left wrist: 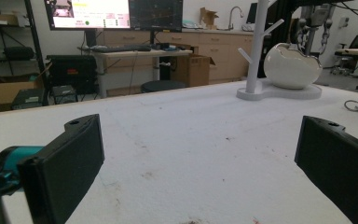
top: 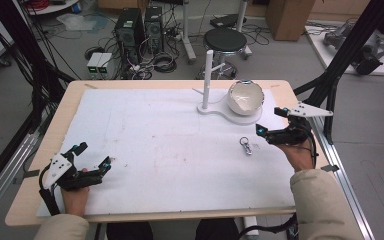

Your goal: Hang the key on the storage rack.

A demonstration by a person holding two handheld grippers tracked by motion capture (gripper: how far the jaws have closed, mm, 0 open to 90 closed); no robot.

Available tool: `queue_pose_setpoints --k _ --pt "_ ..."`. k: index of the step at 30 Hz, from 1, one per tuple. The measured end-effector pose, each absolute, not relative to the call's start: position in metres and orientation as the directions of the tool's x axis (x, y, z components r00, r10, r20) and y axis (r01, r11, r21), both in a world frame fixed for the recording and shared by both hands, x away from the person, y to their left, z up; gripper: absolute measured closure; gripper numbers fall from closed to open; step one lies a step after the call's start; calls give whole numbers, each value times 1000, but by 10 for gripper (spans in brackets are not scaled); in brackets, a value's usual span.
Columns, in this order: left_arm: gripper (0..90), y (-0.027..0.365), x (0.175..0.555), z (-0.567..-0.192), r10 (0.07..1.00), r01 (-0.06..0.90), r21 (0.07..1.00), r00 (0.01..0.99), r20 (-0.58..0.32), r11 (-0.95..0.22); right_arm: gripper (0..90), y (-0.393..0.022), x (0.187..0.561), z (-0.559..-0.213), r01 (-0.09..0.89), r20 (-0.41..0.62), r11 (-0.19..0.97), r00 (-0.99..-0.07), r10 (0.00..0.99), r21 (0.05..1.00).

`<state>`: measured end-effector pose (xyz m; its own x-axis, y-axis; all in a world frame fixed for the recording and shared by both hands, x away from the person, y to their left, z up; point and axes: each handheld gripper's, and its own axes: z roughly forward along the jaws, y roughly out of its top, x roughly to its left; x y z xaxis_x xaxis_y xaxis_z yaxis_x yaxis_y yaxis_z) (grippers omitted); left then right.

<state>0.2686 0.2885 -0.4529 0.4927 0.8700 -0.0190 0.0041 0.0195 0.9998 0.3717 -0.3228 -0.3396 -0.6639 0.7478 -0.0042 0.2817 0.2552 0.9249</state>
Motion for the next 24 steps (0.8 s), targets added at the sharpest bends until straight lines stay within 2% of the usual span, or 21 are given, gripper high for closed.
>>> queue_pose_setpoints --k 3,5,9,13,24 --pt "17 289 269 -453 869 3 1000 495 -20 21 6 -320 381 -337 317 -1 288 -671 741 904" --pt "17 289 268 -453 868 2 1000 496 -20 22 6 -316 395 -337 410 57 319 -684 727 855" --pt "17 289 268 -453 869 3 1000 495 -23 25 6 -312 406 -340 451 44 369 -679 733 813" --pt "17 289 268 -453 867 2 1000 497 -20 22 13 -309 422 -351 536 91 400 -674 733 743" --pt "17 289 268 -453 866 2 1000 499 -19 20 14 -297 441 -378 636 141 481 -679 720 604"
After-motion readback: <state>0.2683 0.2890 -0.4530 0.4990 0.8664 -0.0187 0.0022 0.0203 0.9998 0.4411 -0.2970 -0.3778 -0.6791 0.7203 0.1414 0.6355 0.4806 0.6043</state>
